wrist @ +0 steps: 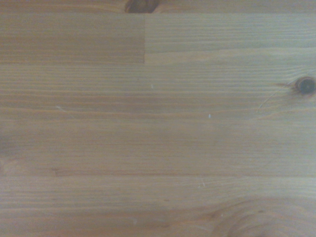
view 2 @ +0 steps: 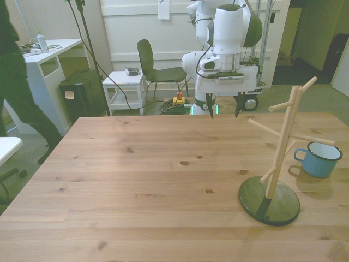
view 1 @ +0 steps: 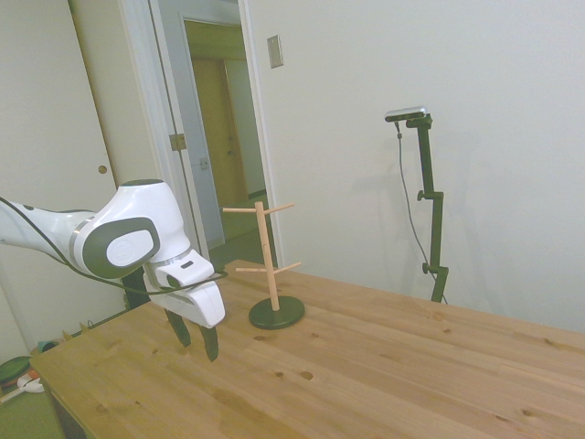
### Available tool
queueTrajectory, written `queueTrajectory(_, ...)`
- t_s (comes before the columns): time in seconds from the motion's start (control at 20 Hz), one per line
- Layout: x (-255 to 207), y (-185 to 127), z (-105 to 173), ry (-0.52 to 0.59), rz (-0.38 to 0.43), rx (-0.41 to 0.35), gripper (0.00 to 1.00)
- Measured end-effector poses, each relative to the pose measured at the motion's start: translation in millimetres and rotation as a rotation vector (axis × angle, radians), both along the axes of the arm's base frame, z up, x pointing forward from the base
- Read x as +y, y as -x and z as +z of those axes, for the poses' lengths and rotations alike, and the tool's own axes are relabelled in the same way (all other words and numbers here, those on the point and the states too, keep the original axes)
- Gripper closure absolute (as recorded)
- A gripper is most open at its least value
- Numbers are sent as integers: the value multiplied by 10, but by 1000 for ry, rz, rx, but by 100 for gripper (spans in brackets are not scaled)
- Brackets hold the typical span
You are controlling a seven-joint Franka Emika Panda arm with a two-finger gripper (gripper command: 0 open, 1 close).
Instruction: Hang the mug
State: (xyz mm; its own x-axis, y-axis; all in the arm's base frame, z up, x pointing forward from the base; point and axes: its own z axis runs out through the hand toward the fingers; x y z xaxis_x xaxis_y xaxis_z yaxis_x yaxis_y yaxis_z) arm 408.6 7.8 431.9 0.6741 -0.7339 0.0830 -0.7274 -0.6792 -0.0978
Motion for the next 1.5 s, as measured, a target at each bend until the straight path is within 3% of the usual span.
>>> queueTrajectory(0.25,283,-24,0,9,48,1,0)
queueTrajectory(0.5,751,-154,190,37,108,-22,0)
queueTrajectory(1.1,1767,-912,370,137,270,35,0)
queueTrajectory(1.5,2322,-1068,194,190,297,50,0)
